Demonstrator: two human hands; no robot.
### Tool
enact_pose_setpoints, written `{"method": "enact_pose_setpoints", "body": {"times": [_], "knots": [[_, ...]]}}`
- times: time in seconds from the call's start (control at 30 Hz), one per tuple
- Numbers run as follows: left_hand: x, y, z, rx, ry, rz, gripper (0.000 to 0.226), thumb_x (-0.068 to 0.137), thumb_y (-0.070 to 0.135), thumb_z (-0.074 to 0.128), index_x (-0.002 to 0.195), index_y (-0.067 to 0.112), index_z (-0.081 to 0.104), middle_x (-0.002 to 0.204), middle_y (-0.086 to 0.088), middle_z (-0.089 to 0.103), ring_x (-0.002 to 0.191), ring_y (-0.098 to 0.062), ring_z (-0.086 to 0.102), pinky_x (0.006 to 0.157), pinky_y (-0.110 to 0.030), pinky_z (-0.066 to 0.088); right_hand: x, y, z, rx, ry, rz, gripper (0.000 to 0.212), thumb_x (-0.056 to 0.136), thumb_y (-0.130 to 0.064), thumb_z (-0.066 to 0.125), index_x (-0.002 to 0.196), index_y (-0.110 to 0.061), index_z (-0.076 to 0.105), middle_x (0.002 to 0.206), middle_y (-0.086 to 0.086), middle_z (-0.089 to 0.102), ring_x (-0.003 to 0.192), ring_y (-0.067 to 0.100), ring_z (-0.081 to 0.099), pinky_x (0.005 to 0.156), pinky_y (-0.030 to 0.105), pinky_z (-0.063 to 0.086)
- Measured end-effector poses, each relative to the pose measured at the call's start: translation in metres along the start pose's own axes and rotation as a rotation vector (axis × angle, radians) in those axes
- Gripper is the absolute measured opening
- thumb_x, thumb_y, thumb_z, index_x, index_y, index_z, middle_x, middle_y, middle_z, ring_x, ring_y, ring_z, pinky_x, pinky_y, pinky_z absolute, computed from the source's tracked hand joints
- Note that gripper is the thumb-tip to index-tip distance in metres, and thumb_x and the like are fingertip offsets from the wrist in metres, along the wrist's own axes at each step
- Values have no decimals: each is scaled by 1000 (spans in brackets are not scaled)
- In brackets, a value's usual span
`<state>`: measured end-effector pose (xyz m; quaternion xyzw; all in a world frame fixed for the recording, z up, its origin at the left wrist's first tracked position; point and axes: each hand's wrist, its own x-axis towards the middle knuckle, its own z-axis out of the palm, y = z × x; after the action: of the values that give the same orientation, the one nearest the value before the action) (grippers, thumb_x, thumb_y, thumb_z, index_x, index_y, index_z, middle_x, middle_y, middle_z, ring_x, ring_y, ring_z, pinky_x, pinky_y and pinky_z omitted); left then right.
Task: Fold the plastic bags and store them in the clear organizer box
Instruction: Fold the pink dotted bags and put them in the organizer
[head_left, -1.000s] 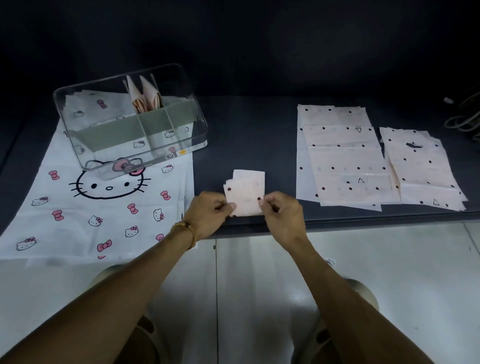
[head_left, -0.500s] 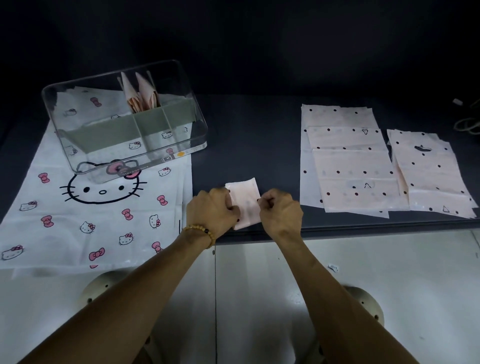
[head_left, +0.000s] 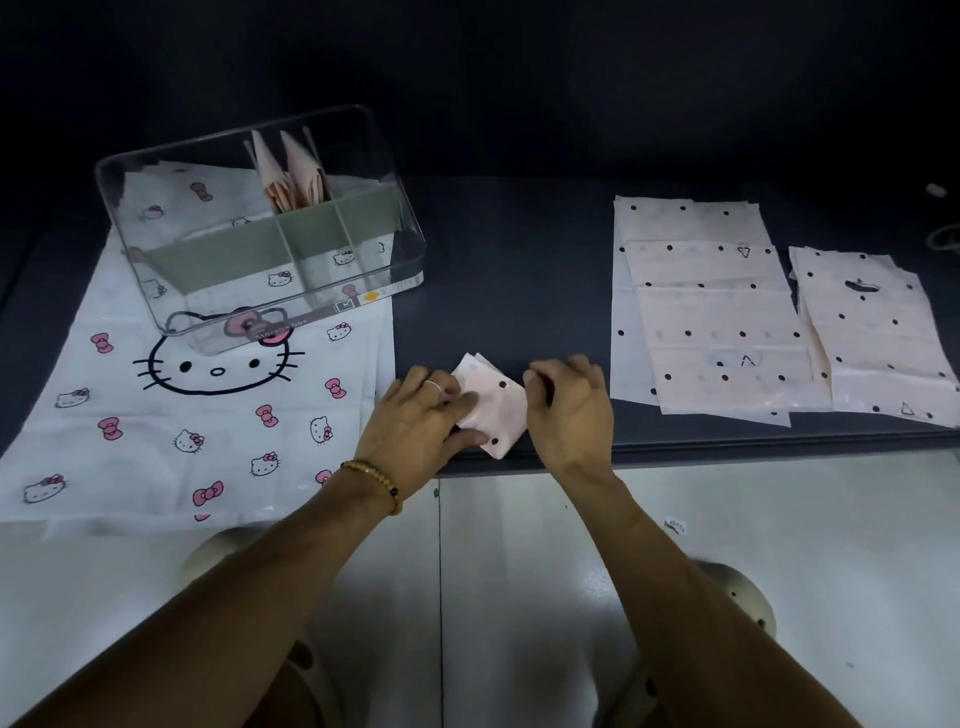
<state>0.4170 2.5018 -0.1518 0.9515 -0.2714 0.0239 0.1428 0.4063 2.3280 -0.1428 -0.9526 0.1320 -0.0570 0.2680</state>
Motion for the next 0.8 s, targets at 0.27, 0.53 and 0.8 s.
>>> {"method": "enact_pose_setpoints", "body": {"times": [0.27, 0.53, 0.8], "knots": [[-3, -2, 1, 25, -92, -54, 44, 88, 46, 59, 116, 14, 65, 111, -7, 59, 102, -30, 51, 84, -41, 45, -53, 28, 11, -254, -114, -230, 51, 97, -34, 38, 137, -5, 50, 148, 11, 42, 140, 27, 34, 114, 46, 22], [23, 21, 18, 53, -286, 279, 61, 93, 17, 53, 147, 11, 27, 155, -5, 24, 145, -19, 14, 115, -27, 3, -53, 32, 14, -191, -108, -237, 53, 99, -37, 42, 143, -8, 42, 151, 7, 35, 143, 22, 26, 118, 41, 11], [34, -10, 21, -41, -294, 267, 51, 102, 24, 28, 150, 15, 14, 158, 2, 11, 145, -9, 3, 118, -24, 1, -52, 33, 14, -157, -78, -224, 52, 95, -35, 50, 137, -3, 50, 147, 11, 42, 140, 26, 34, 116, 43, 19]]}}
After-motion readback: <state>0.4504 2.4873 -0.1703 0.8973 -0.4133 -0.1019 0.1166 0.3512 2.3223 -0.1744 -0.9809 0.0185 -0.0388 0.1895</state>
